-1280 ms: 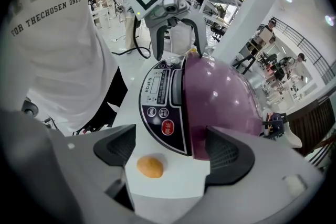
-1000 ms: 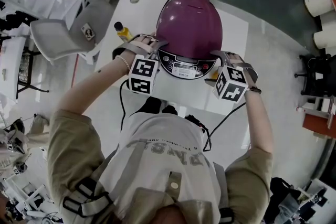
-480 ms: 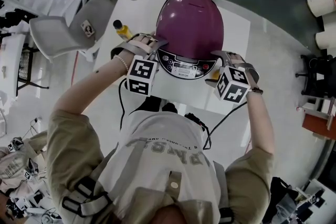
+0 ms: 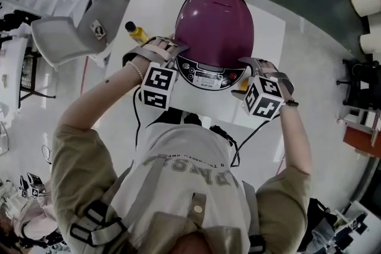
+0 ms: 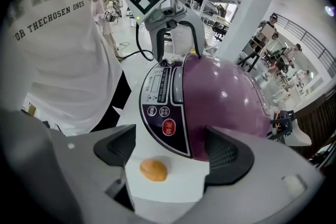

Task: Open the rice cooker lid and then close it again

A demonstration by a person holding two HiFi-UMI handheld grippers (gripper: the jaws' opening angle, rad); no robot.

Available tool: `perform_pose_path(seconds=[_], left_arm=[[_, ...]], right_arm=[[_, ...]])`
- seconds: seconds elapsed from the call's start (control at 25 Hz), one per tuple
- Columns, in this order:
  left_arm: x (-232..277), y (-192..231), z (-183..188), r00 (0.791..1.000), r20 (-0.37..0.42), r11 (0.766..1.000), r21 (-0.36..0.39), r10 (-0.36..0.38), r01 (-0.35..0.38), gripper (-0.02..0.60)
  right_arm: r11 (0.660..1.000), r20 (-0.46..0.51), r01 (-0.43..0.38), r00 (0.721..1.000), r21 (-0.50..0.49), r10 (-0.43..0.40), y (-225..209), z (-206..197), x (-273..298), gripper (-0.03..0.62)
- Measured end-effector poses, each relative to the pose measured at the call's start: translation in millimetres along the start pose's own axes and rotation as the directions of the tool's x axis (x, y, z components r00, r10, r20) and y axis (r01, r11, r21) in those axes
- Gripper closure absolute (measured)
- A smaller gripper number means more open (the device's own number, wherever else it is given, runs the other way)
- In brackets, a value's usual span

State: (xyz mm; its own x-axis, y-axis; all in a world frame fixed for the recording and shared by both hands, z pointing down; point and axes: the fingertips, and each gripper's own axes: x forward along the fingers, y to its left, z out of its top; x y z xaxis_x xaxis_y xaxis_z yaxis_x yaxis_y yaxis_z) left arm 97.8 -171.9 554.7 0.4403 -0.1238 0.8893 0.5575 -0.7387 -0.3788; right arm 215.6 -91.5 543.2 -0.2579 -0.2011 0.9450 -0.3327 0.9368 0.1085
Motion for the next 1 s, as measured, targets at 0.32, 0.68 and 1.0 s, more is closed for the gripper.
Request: perform_pose_path(seconds=[0.32, 0.68, 1.0], left_arm=[[0.8, -0.5, -0.3, 1.0, 0.002, 1.0, -0.005, 0.003, -0.003, 0.094], [-0.5, 0.0, 0.3, 1.0, 0.012, 1.0, -0.02, -0.024, 0.024, 0.1], [-3.4, -1.0, 1.1, 0.998, 0.012, 0.997, -0.051, -0.06, 0.061, 0.107]], right_arm=[[1.0, -0.002, -0.015, 1.0, -0.006, 0.015, 0.4, 0.2, 0.5, 0.199], [1.0, 0.002, -0.008, 1.0, -0.005, 0.008, 0.2, -0.5, 1.4, 0.198], [1.0, -0.004, -0.005, 1.0, 0.009, 0.005, 2.8, 0.8, 0.7, 0.198]])
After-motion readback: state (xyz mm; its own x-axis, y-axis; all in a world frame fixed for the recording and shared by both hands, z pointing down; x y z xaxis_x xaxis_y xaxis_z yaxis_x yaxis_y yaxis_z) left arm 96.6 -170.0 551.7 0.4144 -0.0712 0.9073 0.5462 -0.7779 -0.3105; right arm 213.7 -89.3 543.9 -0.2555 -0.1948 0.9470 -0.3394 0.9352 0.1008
